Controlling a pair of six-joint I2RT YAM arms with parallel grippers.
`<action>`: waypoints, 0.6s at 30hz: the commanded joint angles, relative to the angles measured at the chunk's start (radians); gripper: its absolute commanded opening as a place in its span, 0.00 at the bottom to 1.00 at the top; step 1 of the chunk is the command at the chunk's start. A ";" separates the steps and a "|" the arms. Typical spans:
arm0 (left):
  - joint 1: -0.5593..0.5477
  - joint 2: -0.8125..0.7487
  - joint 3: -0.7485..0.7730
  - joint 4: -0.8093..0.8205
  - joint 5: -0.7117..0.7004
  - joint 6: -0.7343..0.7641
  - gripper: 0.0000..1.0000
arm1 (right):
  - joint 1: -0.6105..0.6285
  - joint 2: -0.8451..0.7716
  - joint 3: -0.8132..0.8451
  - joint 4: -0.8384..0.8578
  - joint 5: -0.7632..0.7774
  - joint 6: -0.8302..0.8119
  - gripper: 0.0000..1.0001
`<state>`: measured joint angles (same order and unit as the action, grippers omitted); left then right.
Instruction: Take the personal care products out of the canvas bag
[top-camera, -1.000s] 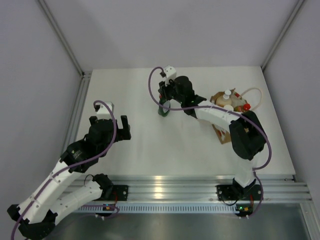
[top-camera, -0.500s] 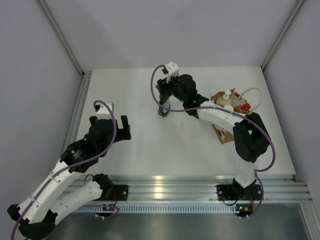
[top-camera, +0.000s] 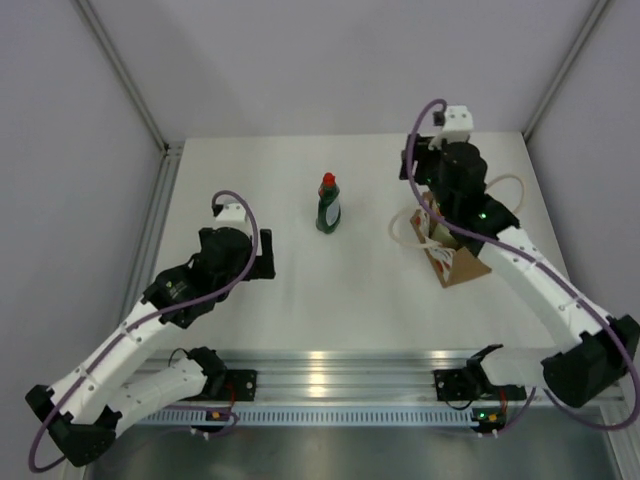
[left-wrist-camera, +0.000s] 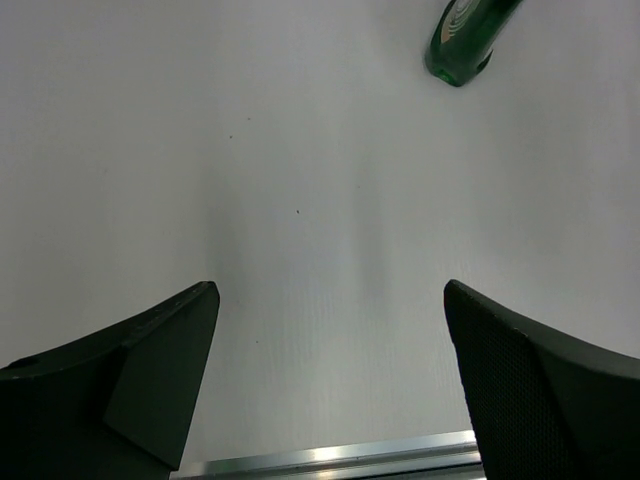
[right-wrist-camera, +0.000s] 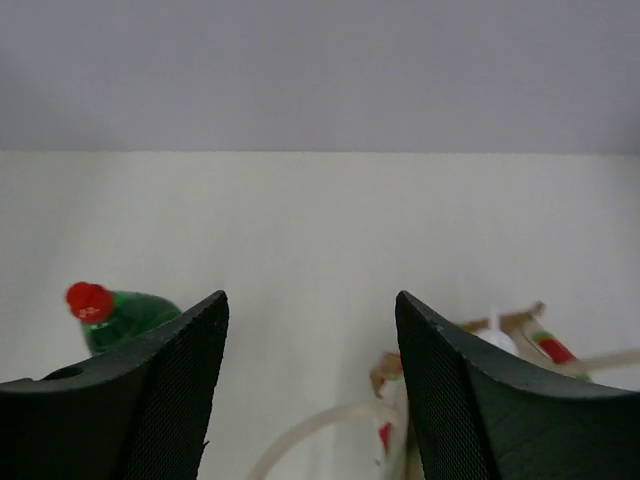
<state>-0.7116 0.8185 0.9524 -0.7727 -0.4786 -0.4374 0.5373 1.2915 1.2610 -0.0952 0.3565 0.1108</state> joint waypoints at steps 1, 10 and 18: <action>0.000 0.048 0.063 0.016 0.083 -0.035 0.98 | -0.111 -0.162 -0.086 -0.248 0.137 0.151 0.66; -0.002 0.202 0.180 0.018 0.256 -0.026 0.98 | -0.325 -0.291 -0.244 -0.347 0.184 0.119 0.64; -0.002 0.243 0.183 0.018 0.345 0.028 0.98 | -0.378 -0.236 -0.264 -0.336 0.251 0.104 0.57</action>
<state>-0.7116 1.0695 1.1172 -0.7719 -0.1658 -0.4419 0.1909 1.0386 0.9928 -0.4240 0.5499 0.2241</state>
